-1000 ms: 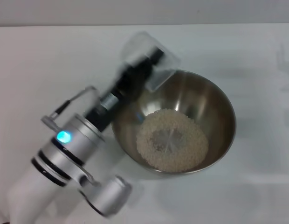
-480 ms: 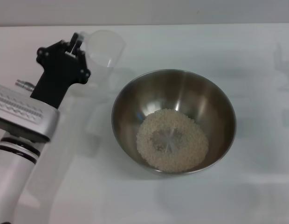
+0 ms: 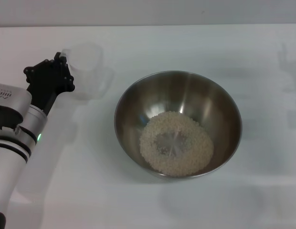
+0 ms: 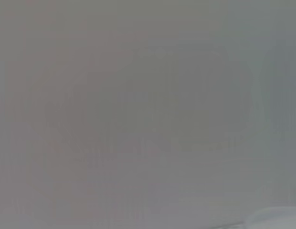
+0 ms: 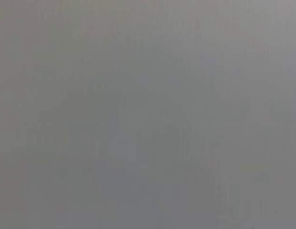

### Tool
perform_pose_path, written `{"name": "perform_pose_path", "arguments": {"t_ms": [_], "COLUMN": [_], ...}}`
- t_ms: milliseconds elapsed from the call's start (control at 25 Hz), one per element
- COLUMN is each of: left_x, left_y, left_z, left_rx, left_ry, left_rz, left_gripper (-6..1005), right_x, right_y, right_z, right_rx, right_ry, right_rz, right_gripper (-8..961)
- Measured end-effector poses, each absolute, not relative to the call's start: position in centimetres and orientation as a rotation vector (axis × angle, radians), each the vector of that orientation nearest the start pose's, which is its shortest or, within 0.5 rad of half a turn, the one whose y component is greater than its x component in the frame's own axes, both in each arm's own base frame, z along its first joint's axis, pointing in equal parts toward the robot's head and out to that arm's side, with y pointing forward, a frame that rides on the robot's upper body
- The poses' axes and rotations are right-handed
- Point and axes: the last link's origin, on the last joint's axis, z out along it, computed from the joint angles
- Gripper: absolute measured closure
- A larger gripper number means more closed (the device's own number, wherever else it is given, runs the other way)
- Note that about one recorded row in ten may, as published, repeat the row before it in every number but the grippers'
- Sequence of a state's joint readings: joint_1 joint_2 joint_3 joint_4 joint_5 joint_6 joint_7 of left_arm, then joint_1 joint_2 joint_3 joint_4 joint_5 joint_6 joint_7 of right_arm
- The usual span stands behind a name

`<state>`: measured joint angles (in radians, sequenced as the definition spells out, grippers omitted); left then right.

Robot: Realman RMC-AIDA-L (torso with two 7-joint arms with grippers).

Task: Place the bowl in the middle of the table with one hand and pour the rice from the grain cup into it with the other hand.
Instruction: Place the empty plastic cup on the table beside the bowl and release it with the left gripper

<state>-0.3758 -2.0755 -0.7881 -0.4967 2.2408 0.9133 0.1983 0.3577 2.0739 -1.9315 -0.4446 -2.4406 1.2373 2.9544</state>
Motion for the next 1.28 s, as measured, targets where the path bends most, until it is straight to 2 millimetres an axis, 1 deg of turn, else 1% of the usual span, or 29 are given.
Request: {"name": "perform_pose_path", "arguments": {"t_ms": [80, 280, 320, 760, 1040, 1160, 1240, 1280], "left_x": [-28.9, -29.2, -29.7, -30.2, -30.4, -30.5, -31.1, -31.1], "left_y": [33.9, 34.1, 34.5, 34.5, 34.4, 34.3, 34.0, 34.0], "left_z": [-6.6, -6.6, -6.7, -6.8, -6.8, -6.8, -6.7, -6.7], "left_rx": [-1.761, -1.758, -1.762, -1.777, -1.767, -1.763, -1.755, -1.755], "left_ry": [-0.532, -0.549, -0.580, -0.591, -0.644, -0.661, -0.693, -0.693], "left_rz": [-0.554, -0.544, -0.510, -0.478, -0.511, -0.521, -0.525, -0.525], "left_gripper": [961, 960, 960, 958, 957, 871, 813, 785], "right_x": [29.0, 29.0, 29.0, 29.0, 28.9, 28.9, 28.9, 28.9], "right_y": [34.6, 34.6, 34.6, 34.6, 34.6, 34.6, 34.6, 34.6], "right_z": [3.5, 3.5, 3.5, 3.5, 3.4, 3.4, 3.4, 3.4], "right_rx": [-1.316, -1.317, -1.317, -1.316, -1.317, -1.318, -1.318, -1.318], "right_ry": [0.257, 0.257, 0.257, 0.256, 0.256, 0.256, 0.256, 0.257], "right_rz": [0.714, 0.712, 0.713, 0.716, 0.719, 0.718, 0.718, 0.717], "right_gripper": [447, 446, 446, 447, 446, 446, 446, 446]}}
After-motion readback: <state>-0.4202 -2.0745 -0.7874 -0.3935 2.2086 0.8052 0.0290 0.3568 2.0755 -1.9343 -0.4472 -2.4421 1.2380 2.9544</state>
